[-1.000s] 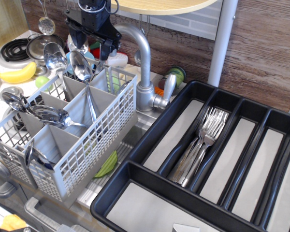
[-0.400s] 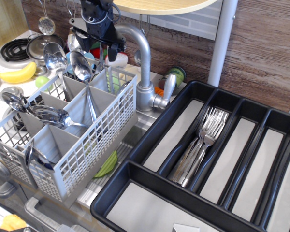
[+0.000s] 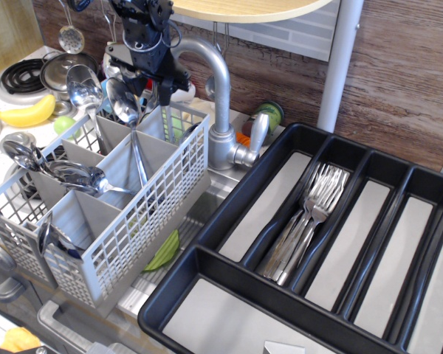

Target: Put fork from basket to tray

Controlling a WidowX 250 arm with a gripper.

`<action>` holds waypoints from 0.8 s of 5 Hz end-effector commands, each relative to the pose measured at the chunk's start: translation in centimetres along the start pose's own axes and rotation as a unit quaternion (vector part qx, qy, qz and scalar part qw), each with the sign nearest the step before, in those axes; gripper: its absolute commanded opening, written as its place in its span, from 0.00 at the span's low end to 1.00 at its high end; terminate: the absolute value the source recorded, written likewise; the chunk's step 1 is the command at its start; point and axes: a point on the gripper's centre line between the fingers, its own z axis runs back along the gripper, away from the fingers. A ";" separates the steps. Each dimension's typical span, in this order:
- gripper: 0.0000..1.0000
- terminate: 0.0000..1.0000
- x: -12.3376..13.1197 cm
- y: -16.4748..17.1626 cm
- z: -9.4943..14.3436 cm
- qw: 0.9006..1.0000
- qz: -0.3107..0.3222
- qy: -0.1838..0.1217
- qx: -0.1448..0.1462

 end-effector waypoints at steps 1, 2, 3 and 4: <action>0.00 0.00 2.3 0.9 2.8 0.999 0.007 -0.023 0.024; 0.00 0.00 2.6 1.0 3.3 0.997 0.026 -0.052 0.055; 0.00 0.00 3.1 1.5 5.6 0.995 0.039 -0.056 0.068; 0.00 0.00 3.5 2.0 8.6 0.989 0.061 -0.079 0.111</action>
